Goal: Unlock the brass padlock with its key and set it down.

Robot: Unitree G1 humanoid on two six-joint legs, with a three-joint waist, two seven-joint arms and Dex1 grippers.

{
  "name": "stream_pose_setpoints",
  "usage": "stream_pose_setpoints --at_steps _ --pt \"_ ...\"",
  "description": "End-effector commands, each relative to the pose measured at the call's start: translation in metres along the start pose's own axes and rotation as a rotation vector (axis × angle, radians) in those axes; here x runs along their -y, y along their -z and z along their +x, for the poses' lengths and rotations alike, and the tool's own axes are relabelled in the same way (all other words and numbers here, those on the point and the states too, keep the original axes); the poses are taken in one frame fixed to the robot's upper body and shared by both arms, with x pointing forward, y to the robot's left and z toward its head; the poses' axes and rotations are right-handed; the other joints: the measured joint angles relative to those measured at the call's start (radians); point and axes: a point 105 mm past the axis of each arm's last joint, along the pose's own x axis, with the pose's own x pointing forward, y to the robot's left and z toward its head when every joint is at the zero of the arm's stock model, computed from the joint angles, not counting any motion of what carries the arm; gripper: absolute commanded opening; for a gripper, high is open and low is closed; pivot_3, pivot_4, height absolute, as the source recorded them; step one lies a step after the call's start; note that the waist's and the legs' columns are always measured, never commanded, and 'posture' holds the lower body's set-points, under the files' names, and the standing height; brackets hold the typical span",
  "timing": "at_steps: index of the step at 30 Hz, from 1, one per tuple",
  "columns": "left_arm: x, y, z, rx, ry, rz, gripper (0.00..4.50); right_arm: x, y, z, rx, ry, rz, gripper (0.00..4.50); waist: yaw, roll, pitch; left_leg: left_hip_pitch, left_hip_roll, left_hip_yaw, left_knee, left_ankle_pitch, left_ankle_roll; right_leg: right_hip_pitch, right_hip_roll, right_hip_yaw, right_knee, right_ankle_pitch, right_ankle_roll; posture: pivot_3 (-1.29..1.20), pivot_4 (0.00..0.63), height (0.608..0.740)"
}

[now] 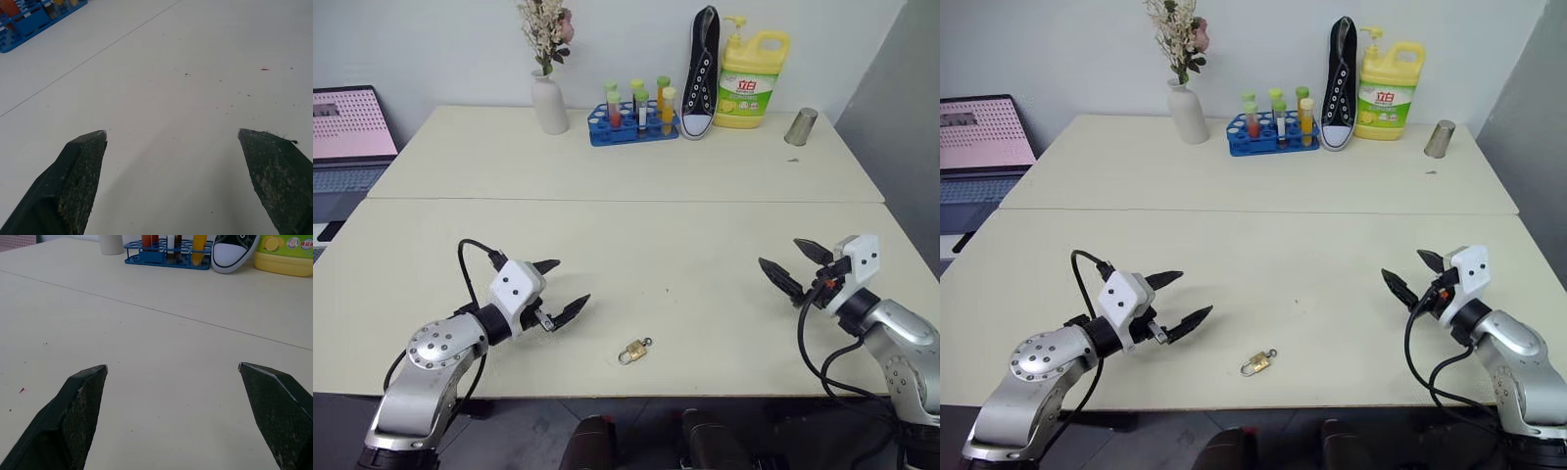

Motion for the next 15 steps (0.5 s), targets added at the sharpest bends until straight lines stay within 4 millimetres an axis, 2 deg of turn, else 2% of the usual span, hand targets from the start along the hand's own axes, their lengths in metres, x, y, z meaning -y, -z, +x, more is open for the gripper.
stream_pose_setpoints --at_steps 1,13,15 --pt "0.006 -0.008 0.000 0.046 0.035 0.048 4.50 0.001 -0.005 -0.004 0.023 0.015 -0.018 4.49 0.000 0.000 0.000 0.000 0.000 0.000 0.000 0.000 0.000 0.000 0.000 0.000 0.000 0.000 0.000 0.00 0.150 0.740" --pt "-0.008 -0.001 0.005 0.009 -0.015 0.081 4.50 -0.004 0.005 0.007 0.034 0.024 0.014 4.49 -0.001 0.000 0.000 0.000 0.000 0.000 0.000 0.000 0.000 0.000 0.000 0.000 0.000 0.000 0.000 0.00 0.150 0.740" --pt "-0.011 -0.007 0.006 0.065 -0.005 0.062 4.50 -0.005 0.005 0.006 0.039 -0.004 0.006 4.49 0.000 0.000 0.000 0.000 0.000 0.000 0.000 0.000 0.000 0.000 0.000 0.000 0.000 0.000 0.000 0.00 0.150 0.740"
